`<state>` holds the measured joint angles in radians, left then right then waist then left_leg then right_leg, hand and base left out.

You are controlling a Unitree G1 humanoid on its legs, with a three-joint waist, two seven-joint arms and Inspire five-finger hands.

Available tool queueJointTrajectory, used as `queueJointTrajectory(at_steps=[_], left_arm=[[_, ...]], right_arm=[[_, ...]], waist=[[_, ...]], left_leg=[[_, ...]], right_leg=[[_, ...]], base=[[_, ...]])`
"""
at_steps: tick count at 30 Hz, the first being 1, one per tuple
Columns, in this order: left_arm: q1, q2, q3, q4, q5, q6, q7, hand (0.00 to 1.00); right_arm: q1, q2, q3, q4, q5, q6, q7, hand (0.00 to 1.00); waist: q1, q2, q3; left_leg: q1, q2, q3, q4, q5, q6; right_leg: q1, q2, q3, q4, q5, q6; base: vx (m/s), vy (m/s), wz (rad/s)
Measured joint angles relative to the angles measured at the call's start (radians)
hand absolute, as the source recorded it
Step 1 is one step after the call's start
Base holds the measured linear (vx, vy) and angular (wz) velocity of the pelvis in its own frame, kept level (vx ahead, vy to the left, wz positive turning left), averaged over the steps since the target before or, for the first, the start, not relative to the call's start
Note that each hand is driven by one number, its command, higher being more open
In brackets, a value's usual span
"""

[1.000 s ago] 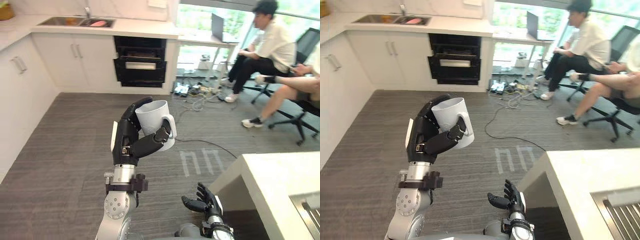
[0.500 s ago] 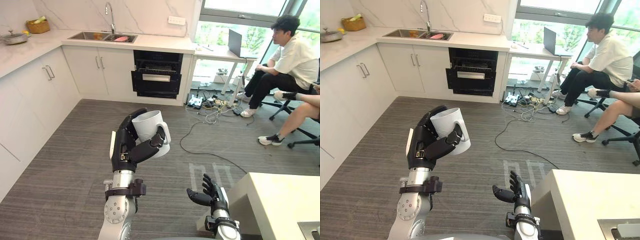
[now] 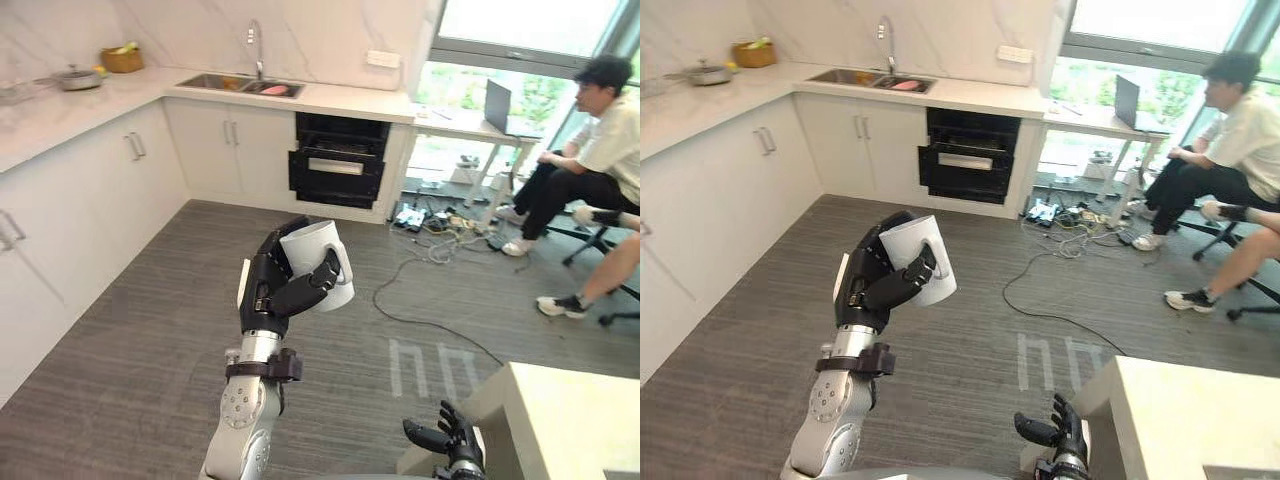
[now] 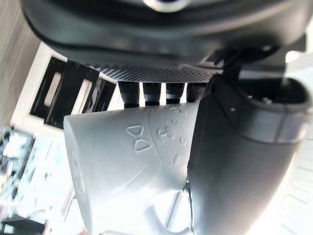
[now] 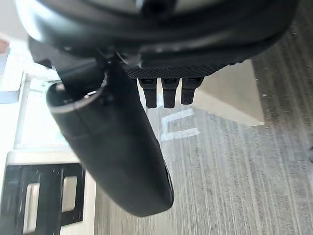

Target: Walk over to the sink, pick up the cup, carry it to the dishwasher, place the cup inside the dishwasher, then close the dishwasher door

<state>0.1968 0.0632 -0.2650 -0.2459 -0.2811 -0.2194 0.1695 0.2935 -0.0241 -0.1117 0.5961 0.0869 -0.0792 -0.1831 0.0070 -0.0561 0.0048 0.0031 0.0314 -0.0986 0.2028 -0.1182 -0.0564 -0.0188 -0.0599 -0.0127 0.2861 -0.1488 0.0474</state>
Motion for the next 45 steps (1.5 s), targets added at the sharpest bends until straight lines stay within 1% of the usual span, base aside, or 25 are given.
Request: queueJointTrajectory(at_steps=[2, 5, 7, 11, 13, 17, 20, 21, 22, 24, 25, 26, 27, 28, 30, 33, 36, 38, 39, 40, 41, 42, 43, 44, 45], left_arm=[[-0.004, -0.005, 0.025, 0.000, -0.013, -0.001, 0.001, 0.30], [-0.006, -0.002, 0.053, -0.001, -0.016, -0.002, 0.008, 0.30], [-0.008, 0.004, 0.044, 0.002, -0.016, -0.002, 0.007, 0.30], [-0.022, 0.003, 0.029, -0.010, -0.015, -0.001, -0.002, 0.30], [-0.030, 0.017, 0.036, -0.042, -0.014, 0.007, -0.002, 0.30], [-0.044, 0.039, 0.043, -0.109, -0.012, 0.003, 0.002, 0.30], [-0.109, 0.038, 0.042, -0.111, -0.011, -0.022, 0.002, 0.30], [-0.124, 0.038, 0.042, -0.103, -0.011, -0.031, 0.002, 0.30], [-0.133, 0.029, 0.042, -0.078, -0.010, -0.036, 0.001, 0.30], [-0.123, 0.004, 0.042, -0.055, -0.010, -0.024, 0.001, 0.30], [-0.108, -0.017, 0.045, -0.046, -0.012, -0.016, 0.004, 0.30], [-0.106, -0.021, 0.040, -0.039, -0.012, -0.016, 0.003, 0.30], [-0.099, -0.030, 0.037, -0.037, -0.012, -0.016, -0.009, 0.30], [-0.089, -0.042, 0.037, -0.036, -0.013, -0.017, -0.018, 0.30], [-0.058, -0.040, 0.040, -0.038, -0.016, -0.013, -0.021, 0.30], [-0.031, -0.038, 0.058, -0.046, -0.026, -0.013, -0.022, 0.30], [-0.017, -0.040, 0.094, -0.075, -0.035, -0.013, -0.019, 0.30], [-0.017, -0.039, 0.103, -0.104, -0.034, -0.015, -0.015, 0.30], [-0.017, -0.040, 0.102, -0.102, -0.034, -0.015, -0.015, 0.30], [-0.017, -0.038, 0.097, -0.103, -0.034, -0.015, -0.015, 0.30], [-0.017, -0.027, 0.091, -0.102, -0.033, -0.015, -0.015, 0.30], [-0.020, -0.008, 0.081, -0.099, -0.033, -0.011, -0.014, 0.30], [-0.027, 0.017, 0.065, -0.099, -0.033, 0.002, -0.014, 0.30], [-0.027, 0.029, 0.063, -0.098, -0.033, 0.006, -0.012, 0.30], [-0.025, 0.033, 0.061, -0.096, -0.033, 0.022, 0.004, 0.30]], right_arm=[[-0.040, -0.004, -0.001, 0.014, 0.000, 0.000, 0.000, 0.90], [-0.096, -0.016, -0.012, 0.024, 0.001, -0.003, 0.000, 0.90], [-0.119, -0.034, -0.027, 0.024, 0.001, -0.005, -0.006, 0.90], [-0.120, -0.052, -0.062, 0.002, 0.000, -0.004, -0.017, 0.90], [-0.109, -0.044, -0.060, -0.032, -0.001, 0.001, -0.017, 0.90], [-0.074, 0.000, -0.058, -0.123, -0.001, 0.008, -0.015, 0.90], [-0.052, 0.000, -0.065, -0.227, -0.001, 0.004, -0.014, 0.90], [-0.056, -0.006, -0.071, -0.234, -0.001, -0.005, -0.014, 0.90], [-0.059, -0.023, -0.078, -0.230, -0.001, -0.007, -0.015, 0.90], [-0.062, -0.036, -0.073, -0.228, -0.001, -0.004, -0.015, 0.90], [-0.056, -0.037, -0.052, -0.246, -0.001, -0.004, -0.012, 0.90], [-0.048, -0.039, -0.042, -0.266, -0.001, -0.007, -0.010, 0.90], [-0.015, -0.044, -0.027, -0.309, -0.001, -0.015, -0.009, 0.90], [-0.019, -0.053, -0.013, -0.321, 0.000, -0.017, -0.012, 0.90], [-0.020, -0.046, 0.010, -0.326, 0.003, -0.017, -0.018, 0.90], [-0.035, -0.049, 0.040, -0.336, 0.007, -0.018, -0.012, 0.90], [-0.127, -0.069, 0.031, -0.261, 0.007, -0.019, -0.013, 0.90], [-0.180, -0.085, 0.026, -0.174, 0.006, -0.020, -0.013, 0.90], [-0.180, -0.091, 0.022, -0.147, 0.006, -0.020, -0.013, 0.90], [-0.171, -0.090, 0.009, -0.127, 0.005, -0.016, -0.013, 0.90], [-0.163, -0.086, 0.006, -0.120, 0.005, -0.013, -0.014, 0.90], [-0.162, -0.083, -0.002, -0.092, 0.001, -0.007, -0.013, 0.90], [-0.162, -0.067, -0.014, -0.088, -0.001, 0.005, -0.013, 0.90], [-0.162, -0.055, -0.019, -0.089, -0.002, 0.006, -0.012, 0.90], [-0.155, -0.041, -0.017, -0.096, -0.002, 0.006, -0.010, 0.90]], waist=[[0.004, 0.005, 0.029], [0.005, 0.014, 0.067], [0.005, 0.028, 0.081], [-0.006, 0.018, 0.119], [-0.014, 0.003, 0.134], [-0.024, 0.006, 0.137], [-0.030, 0.001, 0.119], [-0.051, -0.012, 0.099], [-0.069, 0.005, 0.097], [-0.072, 0.040, 0.083], [-0.081, 0.049, 0.096], [-0.081, 0.053, 0.106], [-0.065, 0.072, 0.109], [-0.059, 0.104, 0.128], [-0.023, 0.102, 0.125], [0.028, 0.082, 0.134], [0.045, 0.076, 0.137], [0.064, 0.057, 0.137], [0.057, 0.060, 0.125], [0.047, 0.051, 0.118], [0.040, 0.034, 0.116], [0.023, 0.010, 0.115], [0.007, -0.006, 0.119], [-0.002, -0.011, 0.122], [0.000, -0.009, 0.127]], left_leg=[[-0.053, -0.007, -0.040, 0.066, -0.026, -0.005], [-0.124, 0.097, 0.151, 0.130, -0.038, 0.006], [-0.151, 0.121, 0.213, 0.164, -0.037, 0.008], [-0.181, 0.064, 0.233, 0.354, -0.171, 0.047], [-0.164, 0.015, 0.235, 0.398, -0.240, 0.084], [-0.092, 0.006, 0.195, 0.322, -0.256, 0.101], [-0.041, -0.006, 0.143, 0.218, -0.255, 0.090], [-0.019, -0.016, 0.112, 0.180, -0.249, 0.066], [0.027, -0.003, 0.074, 0.161, -0.269, 0.045], [0.057, 0.039, 0.059, 0.164, -0.260, 0.009], [0.034, 0.062, 0.050, 0.307, -0.209, -0.015], [0.003, 0.072, 0.048, 0.427, -0.180, -0.014], [-0.101, 0.111, 0.062, 0.712, -0.077, -0.004], [-0.170, 0.166, 0.066, 0.872, -0.072, 0.003], [-0.269, 0.171, 0.104, 0.980, -0.126, 0.023], [-0.399, 0.126, 0.178, 0.765, -0.204, 0.029], [-0.464, 0.054, 0.161, 0.291, -0.106, -0.019], [-0.476, 0.039, 0.199, 0.203, 0.050, -0.020], [-0.470, 0.016, 0.204, 0.233, 0.104, 0.023], [-0.476, 0.002, 0.223, 0.303, 0.098, 0.086], [-0.472, -0.017, 0.233, 0.338, 0.059, 0.097], [-0.453, -0.048, 0.246, 0.378, -0.010, 0.122], [-0.410, -0.075, 0.244, 0.377, -0.059, 0.138], [-0.375, -0.083, 0.242, 0.365, -0.077, 0.140], [-0.284, -0.087, 0.247, 0.325, -0.110, 0.144]], right_leg=[[-0.003, -0.008, -0.049, 0.012, -0.009, -0.002], [-0.018, -0.017, -0.115, 0.004, -0.020, -0.017], [-0.034, -0.028, -0.118, 0.022, -0.044, 0.007], [-0.081, -0.121, -0.091, 0.266, -0.158, 0.078], [-0.246, -0.153, 0.033, 0.609, -0.076, 0.054], [-0.327, -0.063, 0.053, 0.614, -0.123, 0.048], [-0.390, 0.018, 0.049, 0.376, -0.122, 0.042], [-0.401, 0.039, 0.070, 0.263, -0.066, 0.015], [-0.380, 0.053, 0.055, 0.269, -0.010, -0.029], [-0.341, 0.071, 0.004, 0.291, -0.045, -0.058], [-0.318, 0.082, -0.023, 0.367, -0.047, -0.064], [-0.314, 0.098, -0.038, 0.399, -0.057, -0.071], [-0.204, 0.111, -0.026, 0.212, -0.105, -0.083], [-0.144, 0.156, -0.035, 0.201, -0.115, -0.104], [-0.041, 0.171, 0.000, 0.145, -0.151, -0.132], [0.113, 0.138, 0.057, 0.017, -0.159, -0.141], [0.218, 0.086, 0.126, -0.074, -0.189, -0.147], [0.271, 0.032, 0.187, -0.073, -0.251, -0.109], [0.285, 0.011, 0.209, -0.043, -0.256, -0.103], [0.257, -0.004, 0.237, 0.077, -0.258, -0.074], [0.232, -0.017, 0.248, 0.158, -0.252, -0.041], [0.170, -0.027, 0.263, 0.343, -0.195, 0.073], [0.090, -0.023, 0.261, 0.535, -0.048, 0.170], [0.049, -0.025, 0.261, 0.628, -0.015, 0.167], [-0.030, -0.007, 0.235, 0.774, -0.062, 0.103]], base=[[-0.11, -0.007, 0.72], [-0.08, -0.006, 0.61], [0.00, 0.066, 0.29], [0.08, 0.182, 0.12], [0.18, 0.214, 0.12], [0.30, 0.100, 0.33], [0.43, -0.053, 0.59], [0.54, -0.106, 0.93], [0.60, -0.108, 0.86], [0.64, -0.128, 0.48], [0.60, -0.164, 0.40], [0.47, -0.202, 0.47], [0.32, -0.163, 0.31], [0.45, -0.121, 0.09], [0.52, -0.040, -0.25], [0.57, 0.014, -0.42], [0.61, 0.198, -0.56], [0.61, 0.291, -0.78], [0.82, 0.405, -0.47], [0.74, 0.336, -0.07], [0.77, 0.313, 0.07], [0.75, 0.279, 0.19], [0.72, 0.258, 0.18], [0.66, 0.221, -0.05], [0.62, 0.185, -0.28]])
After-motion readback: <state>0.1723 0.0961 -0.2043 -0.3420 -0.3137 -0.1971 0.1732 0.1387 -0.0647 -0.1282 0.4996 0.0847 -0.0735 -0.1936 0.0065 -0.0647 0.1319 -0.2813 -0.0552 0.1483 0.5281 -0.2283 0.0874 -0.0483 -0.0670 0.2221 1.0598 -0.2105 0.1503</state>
